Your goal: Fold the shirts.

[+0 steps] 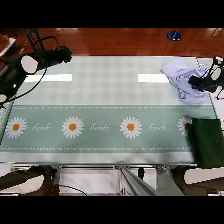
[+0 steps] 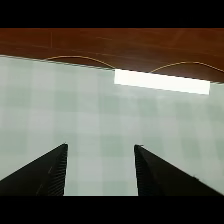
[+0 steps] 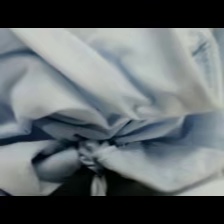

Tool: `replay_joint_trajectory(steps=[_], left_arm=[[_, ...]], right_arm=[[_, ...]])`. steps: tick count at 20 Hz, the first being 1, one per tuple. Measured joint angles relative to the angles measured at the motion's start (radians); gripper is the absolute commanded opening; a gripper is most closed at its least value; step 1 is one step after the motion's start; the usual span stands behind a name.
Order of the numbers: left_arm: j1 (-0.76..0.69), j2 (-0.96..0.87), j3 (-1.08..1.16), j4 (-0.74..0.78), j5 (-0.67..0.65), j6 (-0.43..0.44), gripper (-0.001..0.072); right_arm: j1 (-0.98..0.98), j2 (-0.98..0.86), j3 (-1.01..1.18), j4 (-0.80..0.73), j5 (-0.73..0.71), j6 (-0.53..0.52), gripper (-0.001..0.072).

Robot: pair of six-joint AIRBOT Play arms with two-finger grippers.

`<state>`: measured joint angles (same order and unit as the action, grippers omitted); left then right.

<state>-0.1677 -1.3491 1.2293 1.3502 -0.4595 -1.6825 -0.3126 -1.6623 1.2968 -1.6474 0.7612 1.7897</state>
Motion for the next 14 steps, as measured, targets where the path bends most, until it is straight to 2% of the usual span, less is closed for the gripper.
replay_joint_trajectory(steps=[3,6,11,14], left_arm=[[0.01,0.0,0.005,-0.011,-0.121,0.012,0.0509],[0.053,0.03,0.015,0.02,-0.271,0.073,0.0509],[0.145,0.197,-0.047,0.001,-0.478,0.117,0.0508],[0.135,0.354,-0.225,-0.058,-0.508,0.136,0.0509]], right_arm=[[-0.01,0.002,0.051,0.114,0.097,-0.13,0.0023],[-0.005,0.077,0.155,0.203,0.177,-0.222,0.0022],[0.04,0.317,0.325,0.294,0.214,-0.306,0.0022],[0.099,0.449,0.435,0.326,0.227,-0.343,0.0022]])
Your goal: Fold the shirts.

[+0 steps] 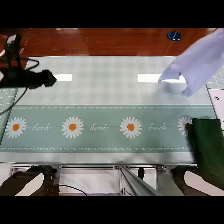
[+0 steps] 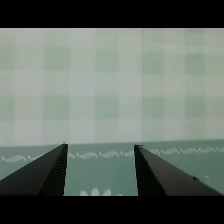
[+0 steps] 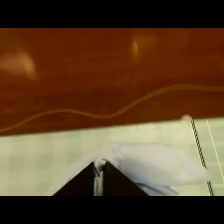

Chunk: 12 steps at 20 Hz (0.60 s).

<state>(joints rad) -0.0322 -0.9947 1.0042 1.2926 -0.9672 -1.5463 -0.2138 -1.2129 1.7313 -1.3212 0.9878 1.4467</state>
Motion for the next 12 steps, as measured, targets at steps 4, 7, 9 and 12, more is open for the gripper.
replay_joint_trajectory(steps=[4,7,9,12], left_arm=[[-0.034,0.168,-0.197,-0.049,0.055,0.006,0.0508],[-0.044,0.222,-0.256,-0.098,0.071,0.006,0.0508],[-0.047,0.237,-0.273,-0.129,0.075,0.007,0.0508],[-0.059,0.246,-0.284,-0.156,0.077,0.01,0.0508]], right_arm=[[0.103,0.099,0.16,0.044,0.035,-0.053,0.0022],[0.202,0.124,0.233,0.055,0.13,-0.063,0.0022],[0.282,0.13,0.249,0.055,0.219,-0.066,0.0022],[0.408,0.135,0.232,0.056,0.315,-0.053,0.0022]])
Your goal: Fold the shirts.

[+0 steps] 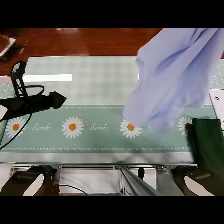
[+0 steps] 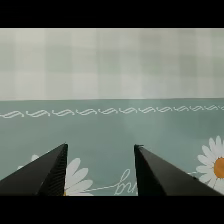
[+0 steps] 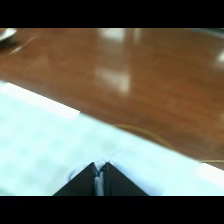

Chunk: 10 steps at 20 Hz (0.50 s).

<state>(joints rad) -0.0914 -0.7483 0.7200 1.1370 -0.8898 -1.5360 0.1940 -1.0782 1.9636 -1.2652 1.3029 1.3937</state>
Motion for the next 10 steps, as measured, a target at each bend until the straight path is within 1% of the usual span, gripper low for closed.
replay_joint_trajectory(steps=[3,5,10], left_arm=[[-0.021,0.003,-0.005,-0.012,0.013,0.003,0.0508],[-0.038,0.004,-0.006,-0.015,0.019,0.002,0.0508],[-0.055,0.004,-0.006,-0.017,0.023,0.003,0.0508]], right_arm=[[0.126,0.002,-0.078,0.0,0.036,0.025,0.0022],[0.208,0.002,-0.168,-0.001,0.03,0.042,0.0022],[0.349,0.002,-0.476,0.025,-0.09,0.1,0.0022]])
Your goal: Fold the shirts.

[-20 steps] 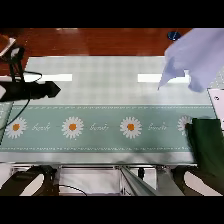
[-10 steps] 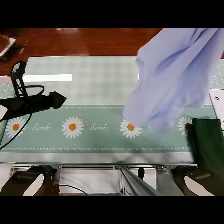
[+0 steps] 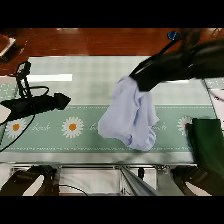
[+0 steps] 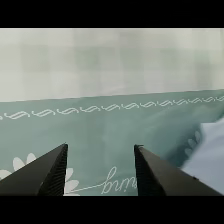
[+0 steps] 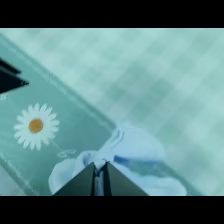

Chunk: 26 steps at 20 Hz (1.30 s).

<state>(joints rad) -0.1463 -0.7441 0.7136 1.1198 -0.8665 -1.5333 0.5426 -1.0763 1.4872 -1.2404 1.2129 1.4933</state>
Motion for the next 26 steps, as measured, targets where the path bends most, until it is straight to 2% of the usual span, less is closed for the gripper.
replay_joint_trajectory(steps=[4,5,7,12,17,19,21,26], left_arm=[[-0.013,-0.009,-0.002,0.0,-0.024,0.0,0.0508],[-0.024,-0.017,-0.002,0.001,-0.035,0.0,0.0508],[-0.067,-0.046,-0.002,0.001,-0.074,0.0,0.0508],[-0.218,-0.167,-0.003,0.008,-0.128,0.013,0.0508],[-0.236,-0.23,-0.033,0.059,-0.188,0.022,0.0508],[-0.242,-0.238,-0.098,-0.013,-0.141,0.023,0.0508],[-0.258,-0.245,-0.175,-0.126,-0.046,0.035,0.0508],[-0.354,-0.299,-0.268,-0.349,0.143,0.088,0.0508]], right_arm=[[0.031,-0.022,-0.192,-0.021,-0.119,0.064,0.0023],[0.035,-0.041,-0.229,-0.029,-0.137,0.085,0.0041],[0.04,-0.092,-0.28,-0.036,-0.172,0.141,0.0421],[-0.038,-0.188,-0.282,-0.048,-0.184,0.2,0.0411],[-0.381,-0.08,-0.277,-0.171,-0.091,0.192,0.0405],[-0.541,-0.023,-0.352,-0.183,-0.08,0.192,0.0405],[-0.666,0.019,-0.455,-0.13,-0.092,0.169,0.0402],[-0.789,0.052,-0.642,0.058,-0.145,0.062,0.04]])
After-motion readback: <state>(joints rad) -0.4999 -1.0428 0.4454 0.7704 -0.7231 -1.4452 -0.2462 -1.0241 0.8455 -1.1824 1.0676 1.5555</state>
